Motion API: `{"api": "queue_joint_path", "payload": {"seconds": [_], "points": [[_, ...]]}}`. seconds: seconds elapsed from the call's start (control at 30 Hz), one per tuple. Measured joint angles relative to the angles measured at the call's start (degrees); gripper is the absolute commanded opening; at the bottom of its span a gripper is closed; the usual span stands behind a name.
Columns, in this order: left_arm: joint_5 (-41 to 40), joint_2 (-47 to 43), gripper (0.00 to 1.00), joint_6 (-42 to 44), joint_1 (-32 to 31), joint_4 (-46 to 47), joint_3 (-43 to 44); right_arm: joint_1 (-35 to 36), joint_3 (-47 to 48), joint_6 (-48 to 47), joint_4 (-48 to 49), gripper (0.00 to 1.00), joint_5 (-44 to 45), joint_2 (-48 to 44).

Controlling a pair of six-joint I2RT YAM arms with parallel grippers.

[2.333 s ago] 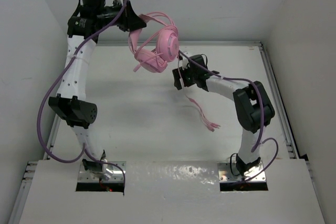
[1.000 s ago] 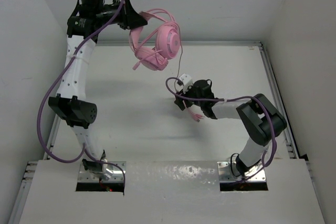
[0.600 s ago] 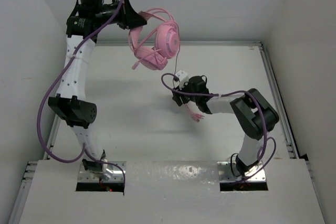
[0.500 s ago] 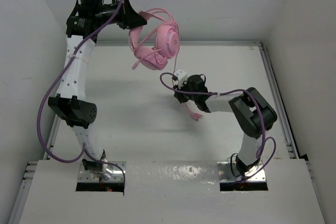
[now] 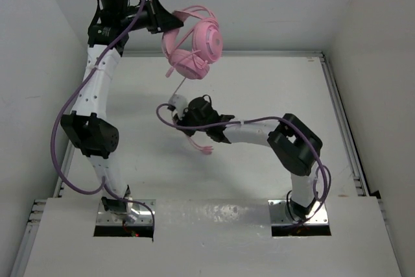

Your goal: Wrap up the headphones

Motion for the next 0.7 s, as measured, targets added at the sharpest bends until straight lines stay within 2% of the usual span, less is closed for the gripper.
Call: {"api": "queue_joint_path", "payload": {"seconds": [0.1,0.2,0.4,0.7], "points": [[-0.72,0.17,0.00,-3.48,0.46,2.67,-3.52,4.83,7.45,1.95,-2.97,0.00,-0.24,1.25],[-3.96,0.76,0.00,-2.54,0.59,1.44,-3.96,7.56,12.22,3.72,-6.93,0.00,-0.83,1.33],[-16.20,0.76,0.00,7.28,0.59,-3.67,-4.66,8.37,20.59,7.08,-18.27,0.00,-0.87,1.29],[-31.61,0.42,0.00,19.02,0.04,-7.41,-16.70,8.72,41.44,14.14,-38.58,0.00,0.11,1.64]]}}
